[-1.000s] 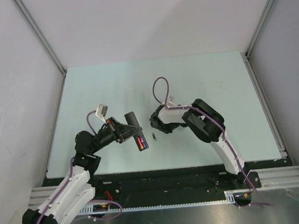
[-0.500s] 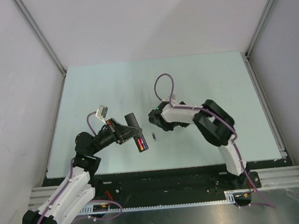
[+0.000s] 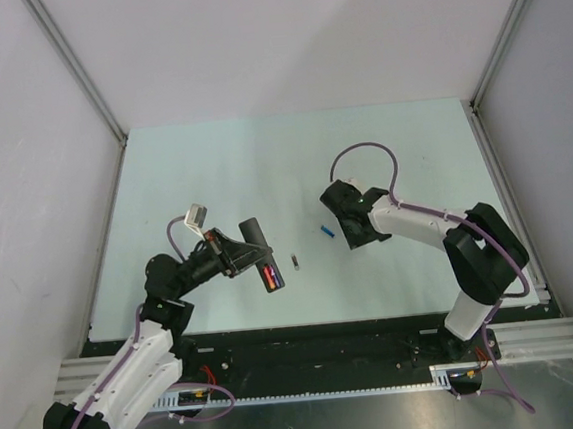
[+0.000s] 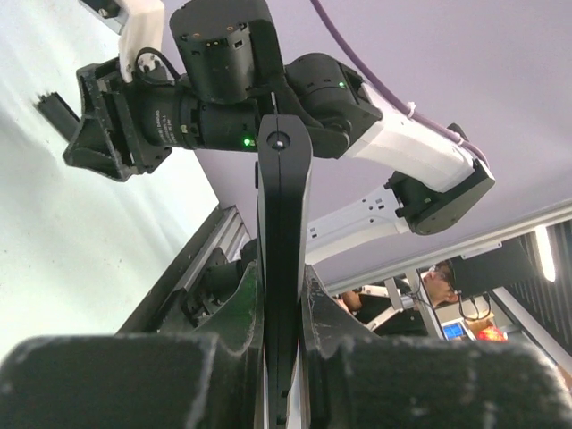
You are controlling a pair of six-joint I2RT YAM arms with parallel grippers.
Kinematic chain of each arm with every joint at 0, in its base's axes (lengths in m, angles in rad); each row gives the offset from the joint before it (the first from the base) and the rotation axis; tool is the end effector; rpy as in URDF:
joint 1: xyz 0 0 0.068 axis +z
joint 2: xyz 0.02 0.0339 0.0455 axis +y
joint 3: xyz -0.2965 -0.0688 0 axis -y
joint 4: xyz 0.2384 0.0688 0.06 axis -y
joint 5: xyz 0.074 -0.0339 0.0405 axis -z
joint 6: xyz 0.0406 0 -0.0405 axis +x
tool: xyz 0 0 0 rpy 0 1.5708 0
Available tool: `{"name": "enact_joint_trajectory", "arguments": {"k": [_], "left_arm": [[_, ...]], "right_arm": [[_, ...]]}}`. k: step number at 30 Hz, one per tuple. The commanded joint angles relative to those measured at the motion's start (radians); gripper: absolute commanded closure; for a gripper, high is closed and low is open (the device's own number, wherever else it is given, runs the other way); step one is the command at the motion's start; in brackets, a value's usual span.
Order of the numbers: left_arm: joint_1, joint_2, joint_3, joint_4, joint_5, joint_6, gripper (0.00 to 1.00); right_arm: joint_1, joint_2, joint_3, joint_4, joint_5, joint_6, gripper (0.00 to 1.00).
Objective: Load the batteries into the remote control
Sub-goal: Adjust the battery cover at the center of the board.
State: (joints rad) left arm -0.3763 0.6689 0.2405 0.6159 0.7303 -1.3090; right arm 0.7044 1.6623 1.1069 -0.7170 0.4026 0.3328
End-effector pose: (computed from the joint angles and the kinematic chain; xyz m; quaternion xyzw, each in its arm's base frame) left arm 0.1124 -0.0735 0.2723 -0.0222 0.6558 -0.6885 0.3088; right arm 0.2496 0.1912 0.2276 -0.1498 0.9577 -0.0995 0.2245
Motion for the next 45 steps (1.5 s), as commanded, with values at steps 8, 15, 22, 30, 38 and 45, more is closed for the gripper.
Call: {"name": "enact_joint_trajectory", "arguments": {"k": [8,15,22,30,38,45], "left_arm": [[-0.006,-0.006,-0.010,0.027,-0.029,0.007,1.00],[-0.006,0.004,-0.009,0.027,-0.029,0.013,1.00],[-0.006,0.011,-0.007,0.027,-0.028,0.014,1.00],[-0.006,0.029,-0.001,0.027,-0.022,0.020,1.00],[-0.007,0.038,-0.003,0.027,-0.026,0.025,1.00],[-0.007,0.041,0.000,0.027,-0.035,0.025,1.00]], "right_arm": [[-0.072,0.047,0.004,0.168,-0.097,-0.071,0.59],[-0.118,0.056,0.004,0.154,-0.082,-0.051,0.49],[-0.166,0.062,-0.001,0.163,-0.114,-0.031,0.48],[-0.197,0.085,-0.038,0.185,-0.168,-0.020,0.49],[-0.255,0.083,-0.093,0.232,-0.231,-0.015,0.52],[-0.298,0.102,-0.101,0.251,-0.309,-0.002,0.67]]}}
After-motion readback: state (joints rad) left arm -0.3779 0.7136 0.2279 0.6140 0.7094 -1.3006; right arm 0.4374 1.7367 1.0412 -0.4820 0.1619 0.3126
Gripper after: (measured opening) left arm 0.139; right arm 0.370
